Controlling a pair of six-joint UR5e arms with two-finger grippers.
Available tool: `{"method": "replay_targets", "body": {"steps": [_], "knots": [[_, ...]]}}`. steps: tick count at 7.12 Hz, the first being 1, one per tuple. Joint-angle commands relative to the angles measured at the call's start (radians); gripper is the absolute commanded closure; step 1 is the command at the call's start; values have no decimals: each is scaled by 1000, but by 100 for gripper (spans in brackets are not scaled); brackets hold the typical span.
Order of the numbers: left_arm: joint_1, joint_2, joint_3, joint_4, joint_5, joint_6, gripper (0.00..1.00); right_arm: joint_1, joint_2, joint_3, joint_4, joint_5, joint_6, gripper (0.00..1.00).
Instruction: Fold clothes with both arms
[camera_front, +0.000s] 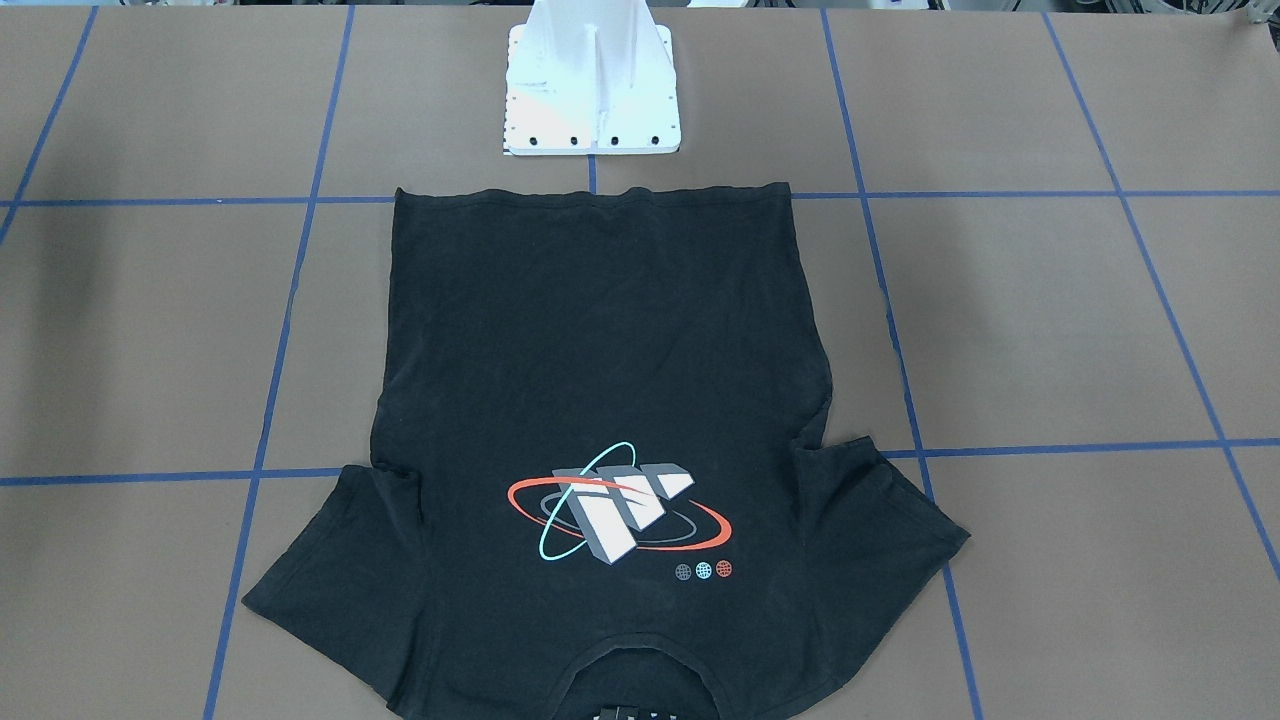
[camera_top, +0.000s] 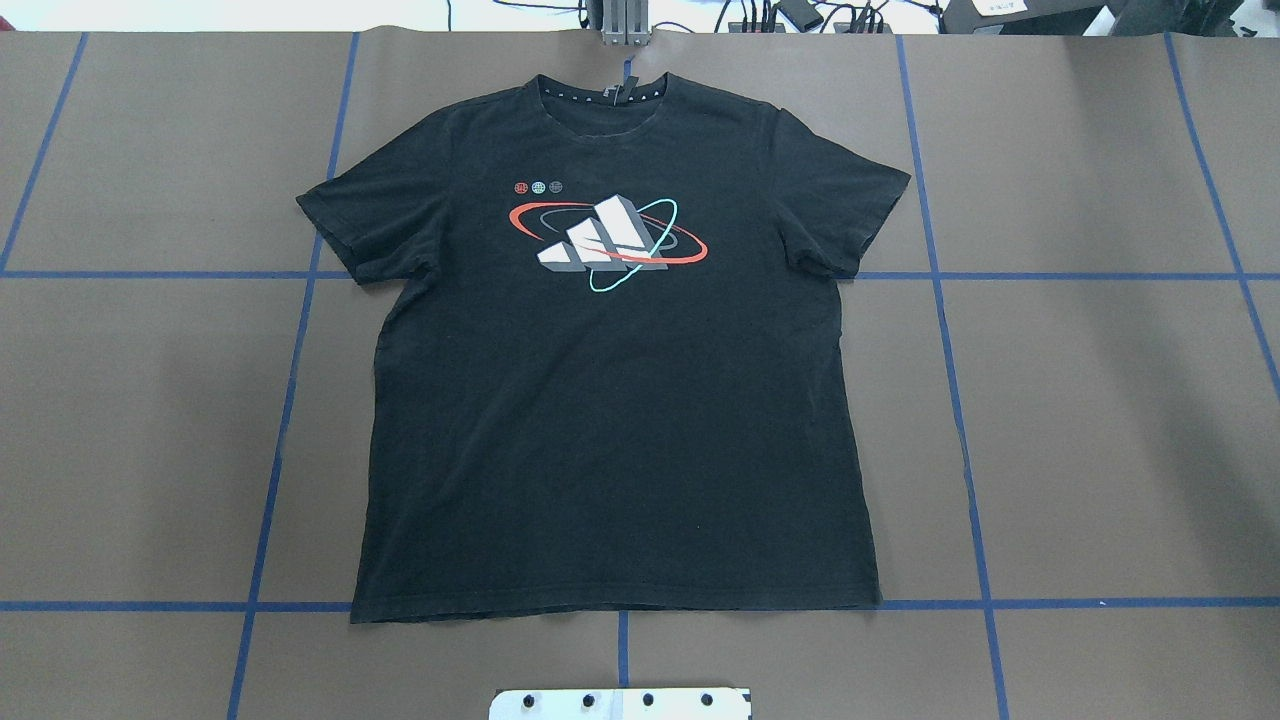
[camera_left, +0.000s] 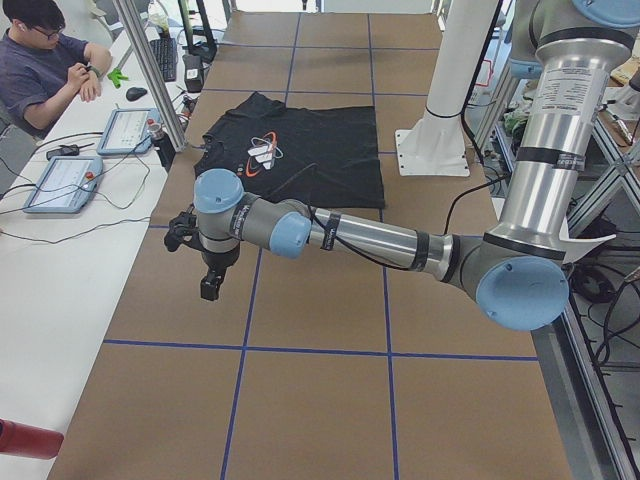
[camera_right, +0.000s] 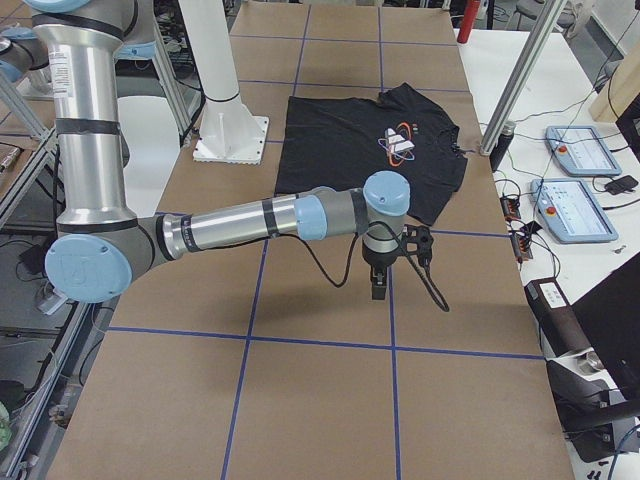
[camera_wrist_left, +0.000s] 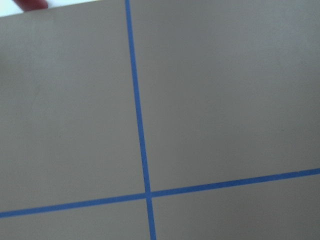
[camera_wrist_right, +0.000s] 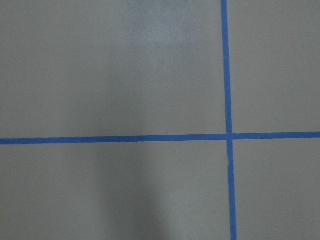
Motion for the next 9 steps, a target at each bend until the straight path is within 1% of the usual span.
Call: {"method": "replay_targets", "body": {"steps": [1, 2, 3, 4, 5, 6, 7, 8, 9], "knots": [[29, -28, 76, -210, -4, -201, 1, -95, 94, -17, 12, 0, 82, 0], [55, -104, 86, -252, 2, -290, 1, -123, 184, -76, 12, 2, 102, 0], [64, -150, 111, -256, -2, -293, 1, -147, 266, -153, 14, 6, 108, 0], [67, -176, 137, -259, -1, -290, 1, -180, 285, -192, 117, 3, 107, 0], [77, -195, 172, -291, 4, -293, 1, -204, 276, -256, 297, -1, 108, 0], [109, -203, 189, -323, 11, -293, 1, -212, 285, -338, 407, -1, 125, 0], [123, -224, 239, -356, 10, -297, 1, -224, 314, -385, 450, -1, 125, 0], [127, -238, 259, -381, 10, -355, 1, -235, 361, -423, 457, -6, 127, 0], [135, -236, 263, -425, 10, -371, 1, -259, 393, -443, 458, -43, 163, 0]]}}
